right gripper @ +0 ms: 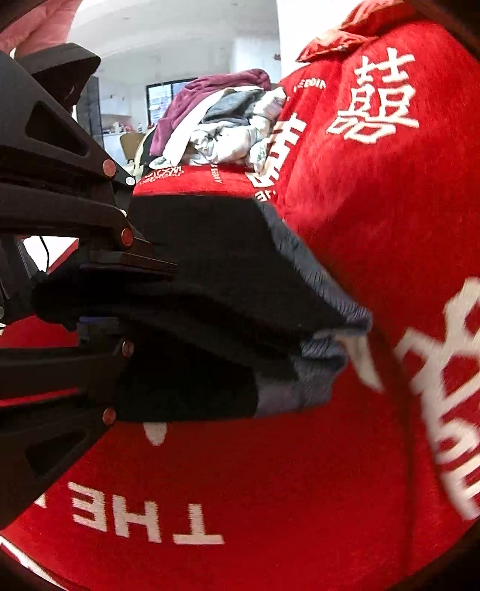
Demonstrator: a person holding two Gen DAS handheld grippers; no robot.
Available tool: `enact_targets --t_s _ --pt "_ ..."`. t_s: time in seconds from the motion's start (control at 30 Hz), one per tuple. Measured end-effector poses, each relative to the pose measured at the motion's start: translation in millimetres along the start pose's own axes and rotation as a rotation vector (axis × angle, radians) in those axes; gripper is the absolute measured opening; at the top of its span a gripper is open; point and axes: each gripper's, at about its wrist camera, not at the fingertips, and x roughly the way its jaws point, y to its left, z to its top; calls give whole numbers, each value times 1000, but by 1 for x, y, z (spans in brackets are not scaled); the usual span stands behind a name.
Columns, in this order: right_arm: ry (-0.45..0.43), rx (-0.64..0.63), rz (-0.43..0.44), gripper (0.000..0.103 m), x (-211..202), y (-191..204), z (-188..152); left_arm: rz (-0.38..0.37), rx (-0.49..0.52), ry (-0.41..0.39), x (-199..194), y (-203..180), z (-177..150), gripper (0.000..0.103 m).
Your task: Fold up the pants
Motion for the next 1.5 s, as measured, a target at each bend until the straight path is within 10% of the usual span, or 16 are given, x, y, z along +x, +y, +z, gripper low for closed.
enact_targets --t_s 0.2,0.3,0.53,0.67,0.97,1.27,1.5 --pt "1 21 -31 28 -4 -25 -1 -35 2 23 -3 2 3 48" --pt "4 0 -69 28 -7 -21 -3 -78 -36 68 -9 13 4 75" --pt "-19 -86 -233 32 -17 6 -14 -193 -190 191 -31 51 -19 82" --pt "-27 -94 -314 32 -20 11 -28 -179 -228 189 -46 76 -26 82" --pt "-25 177 -87 35 -21 -30 -25 -69 -467 247 -22 148 -46 82" --pt "4 -74 -377 33 3 11 -39 -25 -419 286 2 140 -69 84" --pt "-64 -81 -415 33 -1 23 -24 -16 -499 286 -2 167 -58 84"
